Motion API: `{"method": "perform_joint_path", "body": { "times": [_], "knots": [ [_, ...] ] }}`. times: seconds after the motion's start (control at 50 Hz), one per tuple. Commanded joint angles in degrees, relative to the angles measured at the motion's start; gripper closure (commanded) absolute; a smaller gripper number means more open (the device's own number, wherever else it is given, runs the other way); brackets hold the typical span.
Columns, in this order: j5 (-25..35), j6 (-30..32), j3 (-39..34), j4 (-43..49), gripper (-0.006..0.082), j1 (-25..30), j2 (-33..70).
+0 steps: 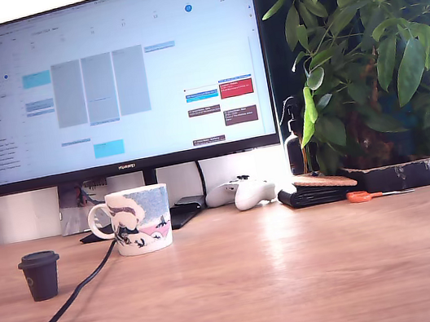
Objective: Pick the grey coffee capsule and place it inside the blue coffee cup
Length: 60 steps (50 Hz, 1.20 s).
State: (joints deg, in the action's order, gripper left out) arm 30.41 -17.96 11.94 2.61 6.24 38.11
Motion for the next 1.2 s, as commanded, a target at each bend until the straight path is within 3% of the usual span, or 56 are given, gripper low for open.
{"method": "perform_joint_path", "body": {
  "times": [0.0, 0.2, 0.36, 0.74, 1.18],
  "knots": [
    [-2.4, 0.7, -1.03, -1.7, 0.0006, 1.18, 2.73],
    [-11.15, 9.55, -1.03, -8.59, 0.0008, 5.57, 11.06],
    [-17.53, 10.71, -1.03, -13.62, 0.0008, 7.28, 15.78],
    [-17.35, 10.62, -0.83, -26.27, 0.0008, 7.32, 28.17],
    [-17.49, 16.2, 0.52, -43.08, 0.0011, 7.32, 42.21]
  ]
}}
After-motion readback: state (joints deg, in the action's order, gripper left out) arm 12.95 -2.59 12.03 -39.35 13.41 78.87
